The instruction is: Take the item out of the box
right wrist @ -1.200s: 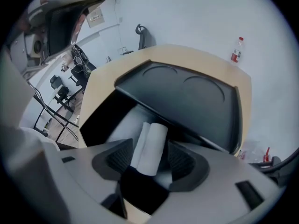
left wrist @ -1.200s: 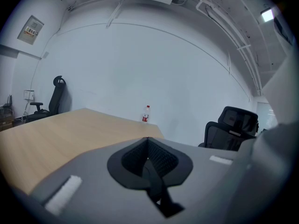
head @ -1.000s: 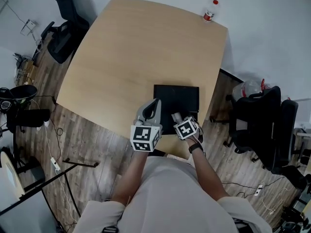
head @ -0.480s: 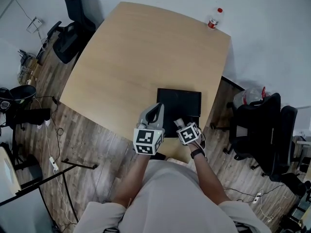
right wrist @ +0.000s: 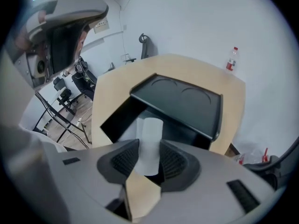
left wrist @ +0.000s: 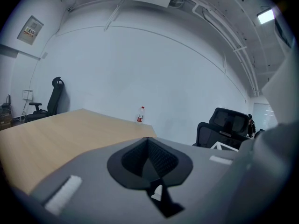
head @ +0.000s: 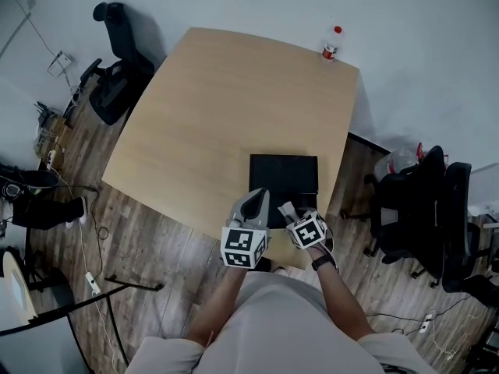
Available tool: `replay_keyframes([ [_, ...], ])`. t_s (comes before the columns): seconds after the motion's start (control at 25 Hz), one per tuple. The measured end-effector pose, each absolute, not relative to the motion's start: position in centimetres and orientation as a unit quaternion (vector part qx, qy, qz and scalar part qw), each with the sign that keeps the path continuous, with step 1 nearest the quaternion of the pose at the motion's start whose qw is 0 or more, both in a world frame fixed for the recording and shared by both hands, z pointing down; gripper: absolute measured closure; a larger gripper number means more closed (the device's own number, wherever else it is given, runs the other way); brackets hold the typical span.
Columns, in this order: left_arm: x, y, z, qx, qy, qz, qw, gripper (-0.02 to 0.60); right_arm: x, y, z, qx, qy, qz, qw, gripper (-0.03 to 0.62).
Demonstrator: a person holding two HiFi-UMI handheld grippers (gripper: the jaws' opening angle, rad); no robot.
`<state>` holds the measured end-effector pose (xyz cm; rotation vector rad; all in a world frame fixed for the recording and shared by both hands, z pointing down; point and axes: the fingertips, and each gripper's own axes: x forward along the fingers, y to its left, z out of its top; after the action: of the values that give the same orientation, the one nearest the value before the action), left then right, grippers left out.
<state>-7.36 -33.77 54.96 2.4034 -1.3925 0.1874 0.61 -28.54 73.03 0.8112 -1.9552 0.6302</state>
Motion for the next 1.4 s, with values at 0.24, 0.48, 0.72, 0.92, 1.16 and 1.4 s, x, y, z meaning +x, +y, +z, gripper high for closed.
replay_keyframes([
  [0.24, -6.1, -31.6, 53.6, 0.858, -0.482, 0.066, 0.163, 0.574, 0.9, -27.4, 69.7, 0.351, -0.806, 0.251, 0.406, 0.447],
  [0.48, -5.3, -28.9, 52.0, 0.862, -0.477, 0.053, 0.164, 0.574, 1.9, -26.3, 64.7, 0.381, -0.823, 0.231, 0.352, 0.447],
  [0.72, -4.2, -27.5, 49.7, 0.867, -0.476, 0.042, 0.145, 0.574, 4.1, -26.0, 58.8, 0.425, -0.834, 0.206, 0.286, 0.448],
  [0.92, -3.9, -26.8, 46.6, 0.868, -0.483, 0.028, 0.112, 0.574, 6.1, -25.5, 53.8, 0.46, -0.84, 0.178, 0.226, 0.448],
  [1.16, -3.4, -24.9, 43.6, 0.868, -0.489, 0.017, 0.082, 0.574, 7.3, -23.8, 48.9, 0.483, -0.848, 0.145, 0.166, 0.449],
  [1.4, -3.2, -23.1, 41.9, 0.864, -0.499, 0.008, 0.068, 0.574, 7.2, -21.9, 44.8, 0.486, -0.86, 0.106, 0.117, 0.45],
])
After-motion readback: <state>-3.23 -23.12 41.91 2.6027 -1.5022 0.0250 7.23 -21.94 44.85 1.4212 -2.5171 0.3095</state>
